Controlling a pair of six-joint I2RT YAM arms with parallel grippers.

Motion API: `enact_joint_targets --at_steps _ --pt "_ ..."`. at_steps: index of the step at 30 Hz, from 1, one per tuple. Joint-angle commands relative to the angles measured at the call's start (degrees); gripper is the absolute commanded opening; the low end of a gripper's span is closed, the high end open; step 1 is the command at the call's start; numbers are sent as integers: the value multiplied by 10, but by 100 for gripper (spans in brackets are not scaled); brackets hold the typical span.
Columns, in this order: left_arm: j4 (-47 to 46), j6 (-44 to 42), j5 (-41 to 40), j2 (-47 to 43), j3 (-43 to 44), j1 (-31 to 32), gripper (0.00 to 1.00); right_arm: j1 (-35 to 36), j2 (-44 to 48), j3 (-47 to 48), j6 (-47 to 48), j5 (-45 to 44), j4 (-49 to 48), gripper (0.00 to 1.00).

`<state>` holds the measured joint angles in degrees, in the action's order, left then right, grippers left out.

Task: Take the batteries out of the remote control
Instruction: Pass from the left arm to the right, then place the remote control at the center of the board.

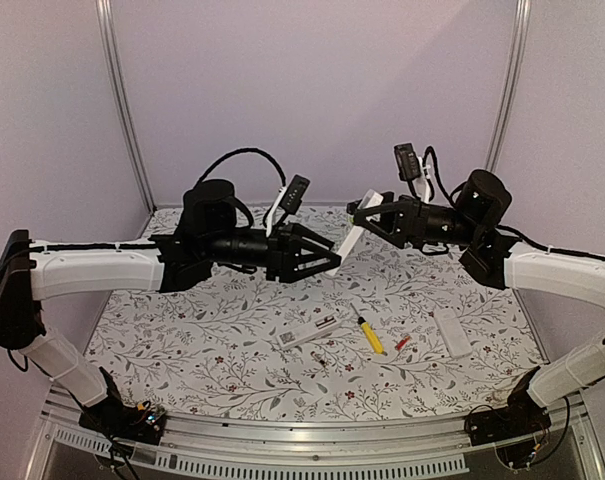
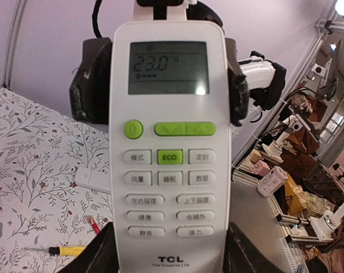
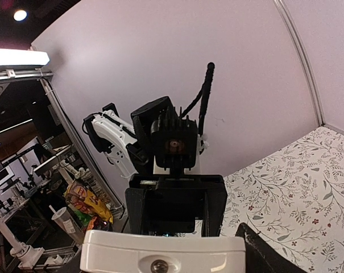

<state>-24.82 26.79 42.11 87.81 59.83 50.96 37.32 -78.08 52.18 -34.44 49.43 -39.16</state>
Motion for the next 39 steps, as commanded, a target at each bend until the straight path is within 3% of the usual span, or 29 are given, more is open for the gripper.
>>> enact_joint_targets --at_steps 1,11,13,17,20,23,29,33,39 --pt "-13 -16 8 3 12 9 36 -2 -2 -21 -42 21 -66 66" --pt "11 -28 -4 1 12 11 39 -2 -3 -31 -82 15 -108 38" --pt "15 -28 -12 1 12 11 50 -2 -1 -33 -81 11 -109 31" --pt "35 -24 -48 -5 9 8 84 -2 4 -35 -68 -2 -87 30" --pt "47 -24 -78 -27 -7 -7 96 -2 17 -30 -30 -25 -26 29" --pt "79 -27 -103 -66 -28 -43 99 -3 32 -17 26 -55 72 29" --pt "235 -54 -166 -141 -22 -153 100 5 40 10 146 -93 286 28" --pt "332 -50 -214 -165 -24 -238 100 55 23 34 229 -146 405 27" --pt "361 -38 -229 -180 -47 -315 100 141 -48 74 284 -207 490 25"
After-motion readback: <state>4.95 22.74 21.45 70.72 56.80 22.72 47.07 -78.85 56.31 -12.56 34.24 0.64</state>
